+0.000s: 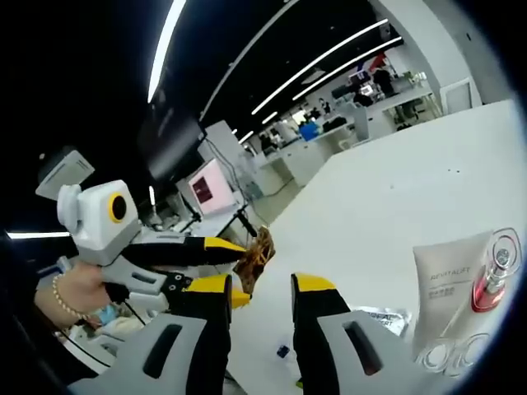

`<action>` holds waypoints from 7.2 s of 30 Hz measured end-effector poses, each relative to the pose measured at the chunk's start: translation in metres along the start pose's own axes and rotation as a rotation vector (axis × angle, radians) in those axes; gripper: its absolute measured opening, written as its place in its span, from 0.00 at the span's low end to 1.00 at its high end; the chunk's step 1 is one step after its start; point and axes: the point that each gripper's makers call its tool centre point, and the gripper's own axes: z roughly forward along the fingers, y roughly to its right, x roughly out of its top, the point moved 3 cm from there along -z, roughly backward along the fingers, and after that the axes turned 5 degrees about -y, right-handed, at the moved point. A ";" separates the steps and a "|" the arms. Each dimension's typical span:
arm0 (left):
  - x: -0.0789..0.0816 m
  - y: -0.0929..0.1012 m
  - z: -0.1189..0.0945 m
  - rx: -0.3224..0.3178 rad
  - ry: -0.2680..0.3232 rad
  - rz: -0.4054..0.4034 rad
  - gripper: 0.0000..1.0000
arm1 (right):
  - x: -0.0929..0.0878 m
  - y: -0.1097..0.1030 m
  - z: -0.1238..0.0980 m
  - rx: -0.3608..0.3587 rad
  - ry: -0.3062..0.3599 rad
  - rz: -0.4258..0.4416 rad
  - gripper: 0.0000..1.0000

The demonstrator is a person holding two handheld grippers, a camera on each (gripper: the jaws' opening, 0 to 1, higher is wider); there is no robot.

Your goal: Arrange the skincare products in the storage area until every visible bottle or jar stands upright without overlapping.

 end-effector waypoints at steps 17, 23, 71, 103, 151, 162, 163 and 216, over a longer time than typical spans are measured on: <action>-0.009 0.015 0.001 -0.001 -0.031 0.064 0.34 | -0.001 0.001 0.004 0.030 -0.017 0.004 0.05; -0.016 0.011 0.000 0.001 -0.028 0.041 0.37 | -0.004 -0.004 0.007 0.056 -0.028 0.018 0.01; -0.120 -0.033 0.028 -0.169 0.008 -0.772 0.05 | -0.062 0.029 0.089 -0.058 -0.397 -0.507 0.01; -0.160 -0.038 0.096 -0.138 -0.175 -0.697 0.05 | -0.109 0.084 0.126 -0.160 -0.603 -0.610 0.01; -0.136 -0.025 0.131 -0.118 -0.217 0.039 0.15 | -0.120 0.092 0.134 -0.136 -0.661 -0.760 0.01; -0.136 -0.027 0.133 -0.127 -0.223 0.017 0.17 | -0.095 0.098 0.121 -0.203 -0.569 -0.769 0.13; -0.136 -0.027 0.133 -0.126 -0.222 0.017 0.18 | -0.093 0.097 0.118 -0.205 -0.568 -0.767 0.14; -0.126 -0.017 0.036 -0.054 -0.122 -0.199 0.68 | -0.071 0.035 -0.038 -0.341 -0.307 -0.681 0.65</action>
